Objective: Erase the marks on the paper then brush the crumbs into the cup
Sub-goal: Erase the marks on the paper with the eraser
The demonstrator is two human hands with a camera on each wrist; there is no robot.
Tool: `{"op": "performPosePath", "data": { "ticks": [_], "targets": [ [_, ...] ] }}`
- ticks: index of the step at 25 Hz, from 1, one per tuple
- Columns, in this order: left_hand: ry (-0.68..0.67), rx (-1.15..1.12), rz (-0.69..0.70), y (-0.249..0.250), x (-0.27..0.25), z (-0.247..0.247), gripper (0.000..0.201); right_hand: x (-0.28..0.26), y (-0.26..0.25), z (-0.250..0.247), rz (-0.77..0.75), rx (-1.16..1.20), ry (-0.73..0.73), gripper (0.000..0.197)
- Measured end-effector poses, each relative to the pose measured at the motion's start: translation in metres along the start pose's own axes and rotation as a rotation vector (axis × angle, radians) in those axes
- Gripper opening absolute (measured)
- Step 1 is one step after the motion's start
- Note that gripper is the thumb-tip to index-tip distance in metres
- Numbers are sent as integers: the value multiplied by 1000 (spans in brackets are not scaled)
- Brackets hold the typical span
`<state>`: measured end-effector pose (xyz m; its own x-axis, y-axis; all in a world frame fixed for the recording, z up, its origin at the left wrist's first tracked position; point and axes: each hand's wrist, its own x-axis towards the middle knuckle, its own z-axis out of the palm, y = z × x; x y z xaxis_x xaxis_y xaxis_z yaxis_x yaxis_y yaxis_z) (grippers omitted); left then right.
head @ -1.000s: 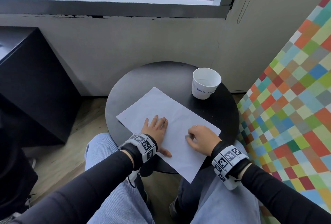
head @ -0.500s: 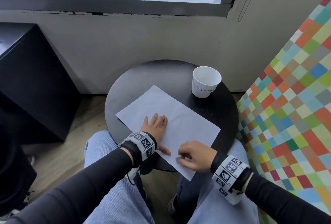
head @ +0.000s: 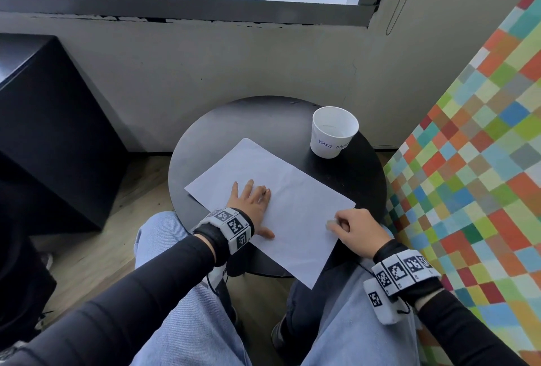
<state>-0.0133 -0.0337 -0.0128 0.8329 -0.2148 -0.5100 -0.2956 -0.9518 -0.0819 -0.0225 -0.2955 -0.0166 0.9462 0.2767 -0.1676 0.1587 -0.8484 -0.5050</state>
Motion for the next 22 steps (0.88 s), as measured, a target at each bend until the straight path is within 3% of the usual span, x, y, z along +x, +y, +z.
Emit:
{"op": "performPosePath", "data": {
  "ticks": [10,15,19,22],
  "targets": [
    [-1,-6,21,-6,-2,3,111,-22,-7,16,-49,-62,-73,39],
    [-3,-12,20,-6,-2,4,111,-34,-46,33,-279,-200,-249,34],
    [-6,-21,18,-5,-1,3,111,-28,-42,27,-161,-251,-73,29],
    [-8,-16,11,-4,-2,2,111,-34,-46,37,-319,-260,-184,27]
  ]
}}
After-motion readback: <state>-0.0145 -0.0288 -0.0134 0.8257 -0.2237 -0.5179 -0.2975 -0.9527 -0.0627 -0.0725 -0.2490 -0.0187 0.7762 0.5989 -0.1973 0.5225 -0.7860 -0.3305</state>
